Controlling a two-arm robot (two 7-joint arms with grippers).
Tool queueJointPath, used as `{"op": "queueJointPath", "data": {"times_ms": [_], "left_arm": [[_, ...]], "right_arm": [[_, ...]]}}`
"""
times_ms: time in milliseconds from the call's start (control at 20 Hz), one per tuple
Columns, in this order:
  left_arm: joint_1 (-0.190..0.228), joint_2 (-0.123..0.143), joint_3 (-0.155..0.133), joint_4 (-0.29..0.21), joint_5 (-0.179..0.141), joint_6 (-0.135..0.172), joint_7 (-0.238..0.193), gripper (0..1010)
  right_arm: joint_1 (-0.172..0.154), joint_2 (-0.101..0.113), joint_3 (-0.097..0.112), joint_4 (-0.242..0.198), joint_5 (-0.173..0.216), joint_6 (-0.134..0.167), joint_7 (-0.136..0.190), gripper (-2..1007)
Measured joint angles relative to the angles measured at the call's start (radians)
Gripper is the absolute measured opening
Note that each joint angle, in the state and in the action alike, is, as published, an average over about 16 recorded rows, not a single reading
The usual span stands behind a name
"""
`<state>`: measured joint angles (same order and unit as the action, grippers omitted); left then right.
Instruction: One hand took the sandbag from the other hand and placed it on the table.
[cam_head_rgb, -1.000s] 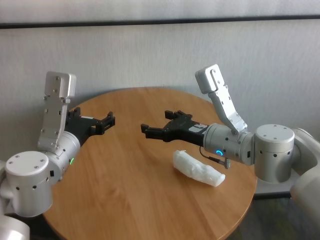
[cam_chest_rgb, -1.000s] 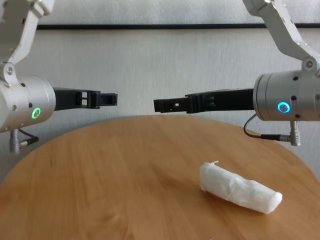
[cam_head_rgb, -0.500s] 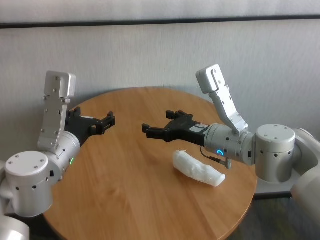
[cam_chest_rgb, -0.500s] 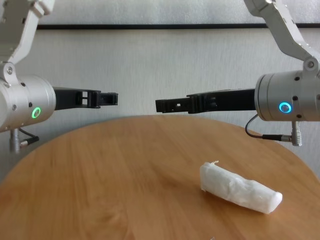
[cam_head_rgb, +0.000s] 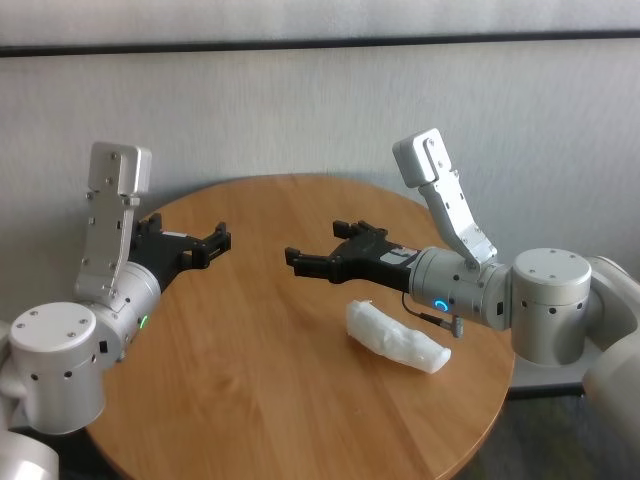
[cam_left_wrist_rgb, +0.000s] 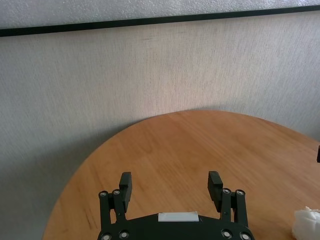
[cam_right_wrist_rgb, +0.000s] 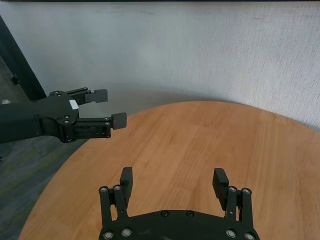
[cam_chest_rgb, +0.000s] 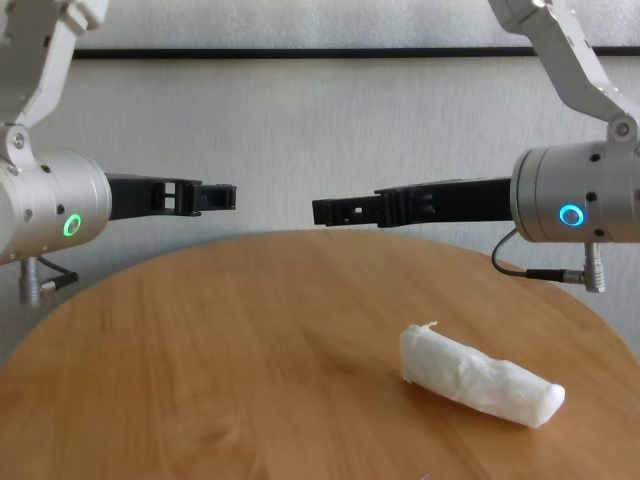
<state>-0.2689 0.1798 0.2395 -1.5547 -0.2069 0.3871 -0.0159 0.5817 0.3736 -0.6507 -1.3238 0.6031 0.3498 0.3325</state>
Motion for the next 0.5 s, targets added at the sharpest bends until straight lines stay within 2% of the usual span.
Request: {"op": "queueJointPath", "data": {"times_ms": [500], "left_arm": [[0.0, 0.001, 0.0, 0.0, -0.001, -0.001, -0.001, 1002]], "right_arm": [[0.0, 0.001, 0.0, 0.001, 0.001, 0.0, -0.001, 1005]]}}
